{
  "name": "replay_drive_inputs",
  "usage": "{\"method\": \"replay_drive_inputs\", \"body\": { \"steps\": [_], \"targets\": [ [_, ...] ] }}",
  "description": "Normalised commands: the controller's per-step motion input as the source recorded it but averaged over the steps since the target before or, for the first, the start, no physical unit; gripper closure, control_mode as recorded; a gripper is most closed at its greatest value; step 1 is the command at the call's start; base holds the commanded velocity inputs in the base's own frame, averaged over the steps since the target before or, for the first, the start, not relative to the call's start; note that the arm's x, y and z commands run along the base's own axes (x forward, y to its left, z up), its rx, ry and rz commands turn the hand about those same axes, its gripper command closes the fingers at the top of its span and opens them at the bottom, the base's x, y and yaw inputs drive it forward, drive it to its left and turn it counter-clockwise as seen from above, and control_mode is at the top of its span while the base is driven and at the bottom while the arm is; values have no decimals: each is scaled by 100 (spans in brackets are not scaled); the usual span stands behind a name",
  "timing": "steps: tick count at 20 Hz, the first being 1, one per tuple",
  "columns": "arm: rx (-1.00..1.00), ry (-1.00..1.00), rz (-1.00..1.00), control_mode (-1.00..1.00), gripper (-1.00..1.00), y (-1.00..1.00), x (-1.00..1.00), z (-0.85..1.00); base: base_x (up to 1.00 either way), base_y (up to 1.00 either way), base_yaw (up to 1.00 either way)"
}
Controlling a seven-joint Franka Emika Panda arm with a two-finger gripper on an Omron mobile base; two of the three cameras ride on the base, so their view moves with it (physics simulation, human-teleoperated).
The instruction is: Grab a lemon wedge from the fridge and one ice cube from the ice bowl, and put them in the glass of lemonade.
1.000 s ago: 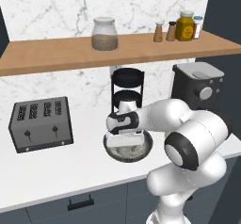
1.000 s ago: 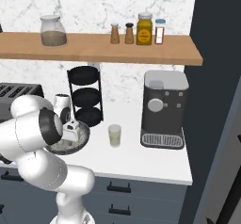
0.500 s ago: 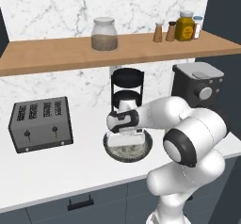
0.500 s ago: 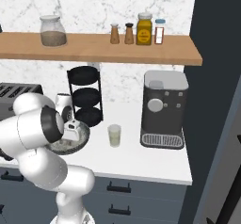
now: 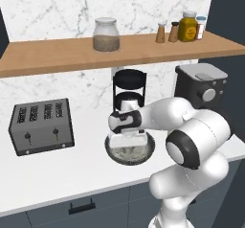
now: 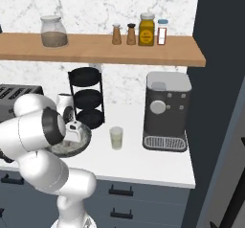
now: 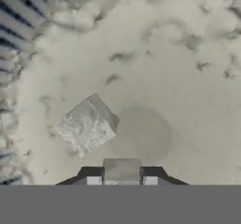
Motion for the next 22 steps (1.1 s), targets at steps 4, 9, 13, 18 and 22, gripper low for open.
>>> {"method": "replay_drive_inputs", "body": {
  "steps": [4,9,13,18,22],
  "targets": [
    [0,-5,0,-100,100,-1,-14,57,0,0,0],
    [-1,-15,0,-100,100,-3,-27,64,0,0,0],
    [-4,-16,0,-100,100,-28,-28,64,0,0,0],
    [-2,-12,-5,-100,100,-49,-15,60,0,0,0],
    [-3,-9,-6,-100,100,-55,-1,48,0,0,0]
  ]
}}
